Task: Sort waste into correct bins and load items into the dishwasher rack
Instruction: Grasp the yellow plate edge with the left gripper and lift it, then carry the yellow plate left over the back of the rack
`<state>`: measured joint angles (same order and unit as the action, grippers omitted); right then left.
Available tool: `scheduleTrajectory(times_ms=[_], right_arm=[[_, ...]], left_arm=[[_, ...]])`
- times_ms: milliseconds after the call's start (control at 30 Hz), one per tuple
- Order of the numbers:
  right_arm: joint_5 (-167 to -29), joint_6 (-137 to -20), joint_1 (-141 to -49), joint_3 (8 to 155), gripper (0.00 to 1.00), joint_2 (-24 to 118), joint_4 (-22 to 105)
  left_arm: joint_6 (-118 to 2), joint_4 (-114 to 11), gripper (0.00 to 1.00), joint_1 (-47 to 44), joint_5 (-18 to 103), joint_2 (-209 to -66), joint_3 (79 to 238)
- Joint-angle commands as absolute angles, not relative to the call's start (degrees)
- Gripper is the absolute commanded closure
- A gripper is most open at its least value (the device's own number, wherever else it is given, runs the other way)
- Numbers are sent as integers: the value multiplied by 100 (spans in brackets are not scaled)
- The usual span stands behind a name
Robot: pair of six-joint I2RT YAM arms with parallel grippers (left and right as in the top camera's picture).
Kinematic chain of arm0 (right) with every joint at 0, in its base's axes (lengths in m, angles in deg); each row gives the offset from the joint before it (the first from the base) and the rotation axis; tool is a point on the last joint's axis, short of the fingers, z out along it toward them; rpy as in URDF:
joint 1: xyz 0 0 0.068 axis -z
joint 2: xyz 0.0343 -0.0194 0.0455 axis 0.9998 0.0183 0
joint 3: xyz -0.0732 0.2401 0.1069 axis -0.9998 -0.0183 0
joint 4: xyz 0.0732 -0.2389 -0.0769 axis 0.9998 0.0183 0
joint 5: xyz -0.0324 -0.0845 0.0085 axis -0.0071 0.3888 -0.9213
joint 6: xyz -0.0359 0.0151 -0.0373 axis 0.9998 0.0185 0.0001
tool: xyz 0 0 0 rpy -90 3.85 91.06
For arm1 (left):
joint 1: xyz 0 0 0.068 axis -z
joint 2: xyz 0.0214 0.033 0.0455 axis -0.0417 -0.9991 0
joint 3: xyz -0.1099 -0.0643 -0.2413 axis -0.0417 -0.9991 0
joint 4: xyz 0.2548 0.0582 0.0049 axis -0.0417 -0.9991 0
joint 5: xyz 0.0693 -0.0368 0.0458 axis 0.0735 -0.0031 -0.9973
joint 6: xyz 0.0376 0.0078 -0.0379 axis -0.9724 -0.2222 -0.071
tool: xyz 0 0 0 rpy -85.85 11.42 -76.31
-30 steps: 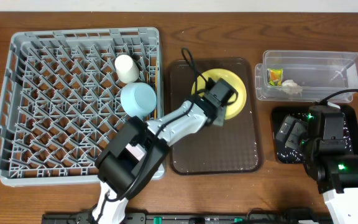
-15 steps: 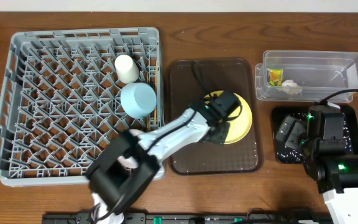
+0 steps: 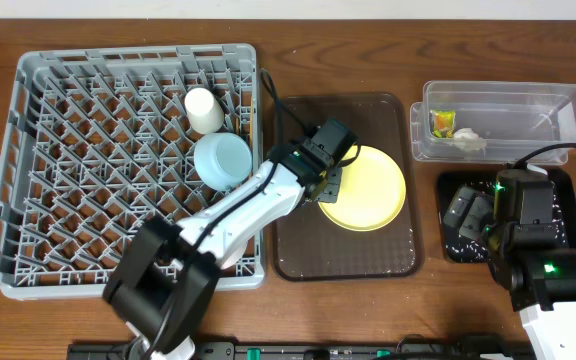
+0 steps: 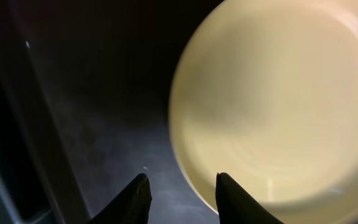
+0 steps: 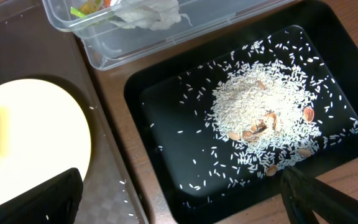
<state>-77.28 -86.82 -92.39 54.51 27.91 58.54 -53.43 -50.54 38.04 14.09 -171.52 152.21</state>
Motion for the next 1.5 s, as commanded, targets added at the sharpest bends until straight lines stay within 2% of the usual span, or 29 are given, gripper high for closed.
scheduleTrajectory(times_ms=[0,300,333,367,400,500,667,1000,1200,1467], right_arm=[[-7652,-8634,-9213,5477,1,2787,5860],[-7652,-8634,-9213,5477,1,2787,5860],[-7652,-8634,-9213,5477,1,2787,5860],[-7652,-8634,-9213,5477,1,2787,5860],[-7652,-8634,-9213,5477,1,2787,5860],[-7652,-8634,-9213,5477,1,2789,5860],[-7652,-8634,-9213,5477,1,2787,5860],[-7652,-8634,-9213,5477,1,2789,5860],[-7652,-8634,-9213,5477,1,2787,5860],[-7652,-8634,-9213,5477,1,2787,5860]], left_arm=[[-5354,-4932,62,3742,1287,-17512,15119],[-5356,-4486,64,3742,1623,-18384,15119],[-5359,-4488,71,3742,1617,-18409,15119],[-5367,-4490,85,3742,1586,-18411,15119],[-5424,-4484,94,3742,1547,-18398,15123],[-5466,-4540,94,3742,1059,-18197,15173],[-5466,-5041,94,3742,-711,-17244,15256],[-5671,-5904,94,3742,-4079,-14135,15256],[-6937,-5633,94,3362,-4888,-13333,15241],[-8755,-4289,94,1944,-5253,-13917,15232]])
